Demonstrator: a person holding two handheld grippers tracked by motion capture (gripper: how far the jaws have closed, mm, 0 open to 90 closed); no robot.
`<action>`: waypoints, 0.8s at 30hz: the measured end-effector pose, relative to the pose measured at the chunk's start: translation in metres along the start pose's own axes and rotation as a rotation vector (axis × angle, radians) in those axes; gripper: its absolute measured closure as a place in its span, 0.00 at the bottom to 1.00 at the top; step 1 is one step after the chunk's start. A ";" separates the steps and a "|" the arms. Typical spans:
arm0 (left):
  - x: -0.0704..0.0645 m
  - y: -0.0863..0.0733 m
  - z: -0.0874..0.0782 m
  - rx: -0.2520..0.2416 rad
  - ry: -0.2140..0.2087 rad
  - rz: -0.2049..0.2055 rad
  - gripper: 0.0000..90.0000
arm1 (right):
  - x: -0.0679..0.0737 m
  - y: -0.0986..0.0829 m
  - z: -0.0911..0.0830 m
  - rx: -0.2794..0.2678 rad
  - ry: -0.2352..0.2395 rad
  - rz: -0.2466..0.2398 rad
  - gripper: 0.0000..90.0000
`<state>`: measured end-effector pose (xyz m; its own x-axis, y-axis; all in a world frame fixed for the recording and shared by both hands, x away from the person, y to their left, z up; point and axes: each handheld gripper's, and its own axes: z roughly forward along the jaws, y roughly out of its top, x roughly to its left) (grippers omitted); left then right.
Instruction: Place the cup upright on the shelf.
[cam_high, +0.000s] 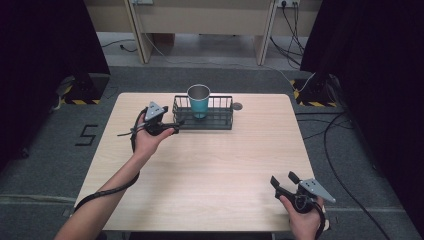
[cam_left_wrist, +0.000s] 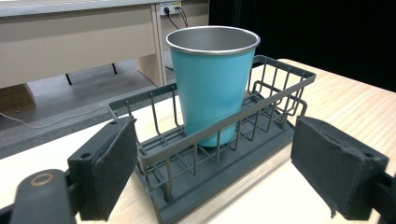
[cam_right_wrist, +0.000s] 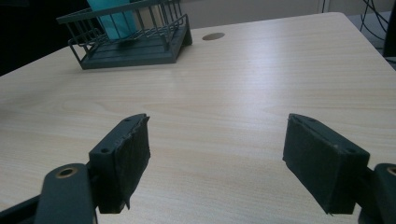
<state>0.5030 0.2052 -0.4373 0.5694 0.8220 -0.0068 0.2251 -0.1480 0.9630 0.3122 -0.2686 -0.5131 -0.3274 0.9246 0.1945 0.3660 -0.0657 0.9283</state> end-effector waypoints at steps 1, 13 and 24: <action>0.000 0.000 -0.002 -0.002 -0.001 0.001 0.16 | 0.000 0.000 0.000 0.000 0.000 0.000 0.26; -0.004 -0.008 -0.025 -0.022 -0.006 0.012 0.16 | 0.000 0.000 0.000 0.000 -0.003 -0.002 0.26; -0.002 -0.020 -0.044 -0.016 -0.003 0.012 0.16 | 0.000 0.000 0.000 0.000 -0.002 -0.001 0.26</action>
<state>0.4625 0.2307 -0.4445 0.5740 0.8188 0.0038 0.2056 -0.1486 0.9673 0.3122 -0.2685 -0.5131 -0.3261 0.9253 0.1933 0.3661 -0.0649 0.9283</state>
